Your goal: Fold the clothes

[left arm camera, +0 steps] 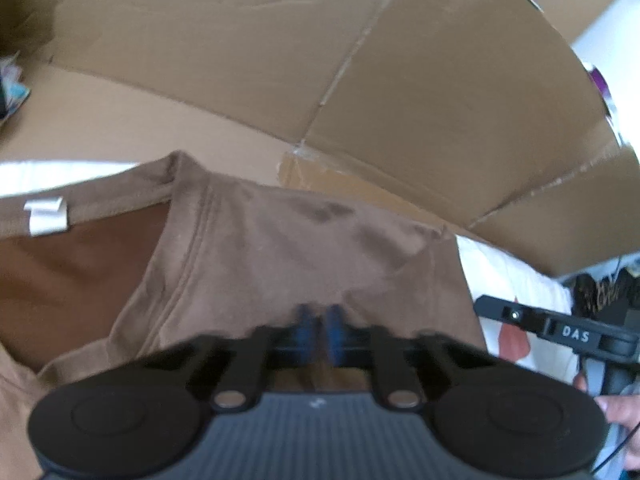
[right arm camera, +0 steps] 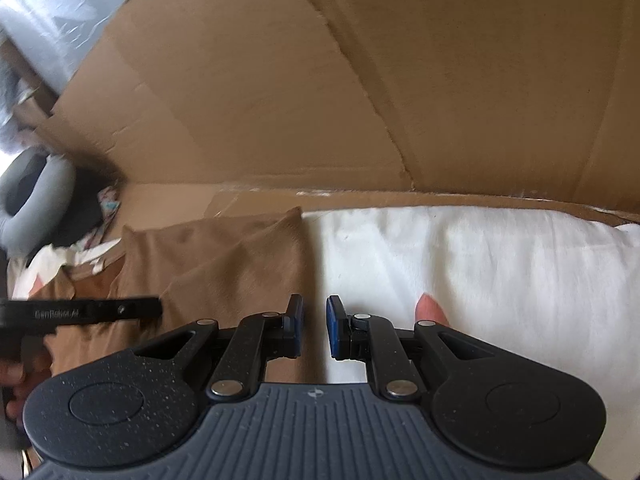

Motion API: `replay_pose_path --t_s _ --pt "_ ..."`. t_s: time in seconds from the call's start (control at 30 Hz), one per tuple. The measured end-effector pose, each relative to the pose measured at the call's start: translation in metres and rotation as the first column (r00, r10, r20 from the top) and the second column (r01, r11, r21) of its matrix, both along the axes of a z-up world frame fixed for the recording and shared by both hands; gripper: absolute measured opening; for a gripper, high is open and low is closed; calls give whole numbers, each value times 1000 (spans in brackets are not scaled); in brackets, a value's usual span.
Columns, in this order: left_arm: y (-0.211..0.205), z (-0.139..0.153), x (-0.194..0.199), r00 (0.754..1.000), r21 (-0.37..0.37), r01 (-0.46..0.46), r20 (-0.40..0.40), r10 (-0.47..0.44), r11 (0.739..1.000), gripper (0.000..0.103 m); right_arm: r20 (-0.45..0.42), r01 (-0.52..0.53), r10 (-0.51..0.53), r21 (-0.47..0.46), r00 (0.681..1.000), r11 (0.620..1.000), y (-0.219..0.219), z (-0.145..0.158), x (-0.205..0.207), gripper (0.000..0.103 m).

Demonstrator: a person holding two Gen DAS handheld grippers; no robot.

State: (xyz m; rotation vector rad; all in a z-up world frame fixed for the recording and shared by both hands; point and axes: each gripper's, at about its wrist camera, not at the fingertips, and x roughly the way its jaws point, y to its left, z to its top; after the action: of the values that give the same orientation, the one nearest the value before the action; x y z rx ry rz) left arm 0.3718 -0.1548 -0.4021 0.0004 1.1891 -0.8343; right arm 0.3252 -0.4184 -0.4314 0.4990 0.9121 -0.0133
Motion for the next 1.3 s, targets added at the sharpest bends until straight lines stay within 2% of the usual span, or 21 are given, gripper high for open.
replay_pose_path --t_s 0.27,0.43,0.8,1.2,1.3 --pt "20 15 -10 1000 -39 5 -14 -6 999 3 20 0 0 -3 1000 1000 11 1 24 12" --pt "29 21 -17 1000 -65 6 -23 -7 998 3 19 -23 24 -35 1000 999 20 2 40 18" --pt "40 44 -30 999 -138 31 -10 -33 990 2 -6 -79 79 -131 997 988 34 -1 66 20" --pt "52 29 -20 999 -103 -25 -42 21 994 2 9 -133 138 -212 990 968 42 12 57 21" --pt "55 25 -23 999 -83 -7 -44 3 997 2 21 -136 143 -214 989 967 41 16 53 22"
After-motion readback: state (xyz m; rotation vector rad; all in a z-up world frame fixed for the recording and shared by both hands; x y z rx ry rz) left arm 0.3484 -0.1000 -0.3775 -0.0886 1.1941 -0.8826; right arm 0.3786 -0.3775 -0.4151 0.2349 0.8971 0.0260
